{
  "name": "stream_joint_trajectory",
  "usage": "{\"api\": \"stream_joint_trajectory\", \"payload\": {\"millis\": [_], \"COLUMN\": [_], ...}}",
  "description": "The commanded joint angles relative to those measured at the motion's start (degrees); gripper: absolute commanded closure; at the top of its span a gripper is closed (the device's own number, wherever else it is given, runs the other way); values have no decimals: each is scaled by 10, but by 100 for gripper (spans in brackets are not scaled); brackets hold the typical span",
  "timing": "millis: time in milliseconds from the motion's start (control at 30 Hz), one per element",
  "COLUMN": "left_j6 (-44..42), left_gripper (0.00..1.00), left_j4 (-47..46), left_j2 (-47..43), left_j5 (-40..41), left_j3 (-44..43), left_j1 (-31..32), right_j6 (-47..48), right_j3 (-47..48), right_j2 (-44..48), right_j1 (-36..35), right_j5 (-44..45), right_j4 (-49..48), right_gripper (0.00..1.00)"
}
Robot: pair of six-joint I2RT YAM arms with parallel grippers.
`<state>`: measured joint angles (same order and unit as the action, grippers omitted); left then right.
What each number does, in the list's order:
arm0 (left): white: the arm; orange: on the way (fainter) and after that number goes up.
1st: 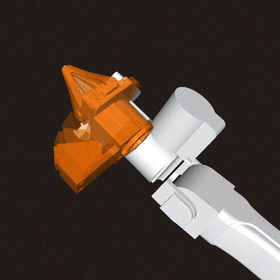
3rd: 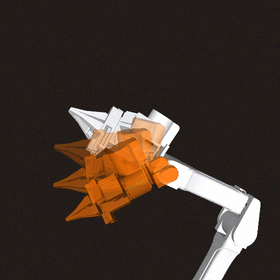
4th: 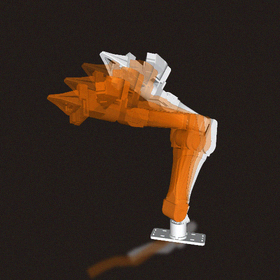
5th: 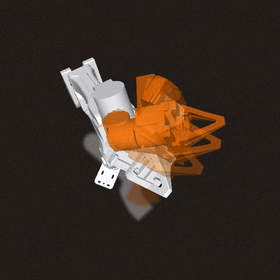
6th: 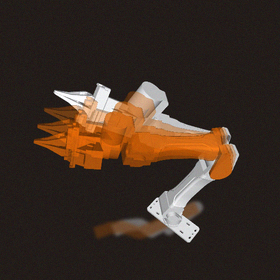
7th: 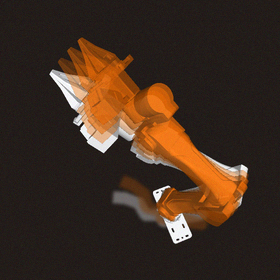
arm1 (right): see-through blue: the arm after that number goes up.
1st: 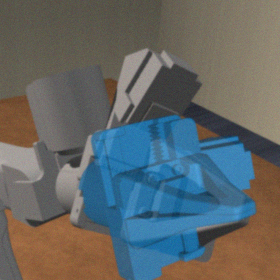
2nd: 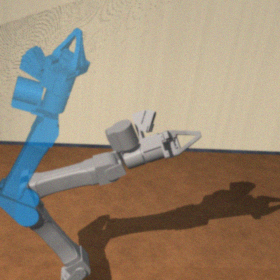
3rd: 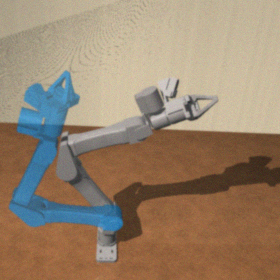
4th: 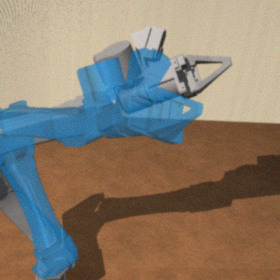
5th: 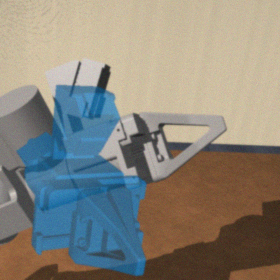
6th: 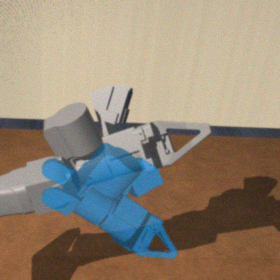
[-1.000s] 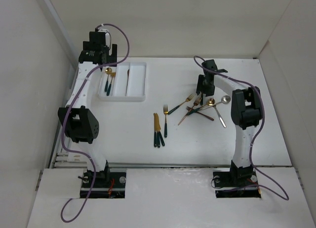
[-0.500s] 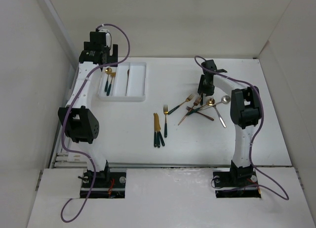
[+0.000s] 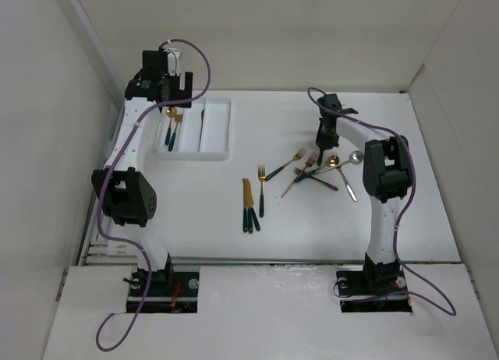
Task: Sort the eating utensils into containers
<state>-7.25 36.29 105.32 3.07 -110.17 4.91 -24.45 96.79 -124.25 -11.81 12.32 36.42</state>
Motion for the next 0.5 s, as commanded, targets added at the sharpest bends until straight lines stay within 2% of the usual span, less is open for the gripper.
{"api": "stream_joint_trajectory", "payload": {"millis": [0, 167, 300, 467], "left_j6": [-18, -30, -44, -70], "left_gripper": [14, 15, 15, 15], "left_j4": [6, 18, 35, 48], "left_j2": [-8, -8, -8, -8], "left_j5": [-119, -298, -371, -414], "left_j3": [-16, -16, -16, -16], "left_j1": [6, 25, 44, 90], "right_j6": [-4, 14, 20, 20], "right_j3": [6, 12, -12, -48], "right_j2": [22, 96, 174, 236], "right_j1": [1, 1, -22, -79], "right_j5": [69, 161, 203, 213], "right_j4": [-11, -47, -100, -170], "right_gripper": [100, 100, 100, 100]}}
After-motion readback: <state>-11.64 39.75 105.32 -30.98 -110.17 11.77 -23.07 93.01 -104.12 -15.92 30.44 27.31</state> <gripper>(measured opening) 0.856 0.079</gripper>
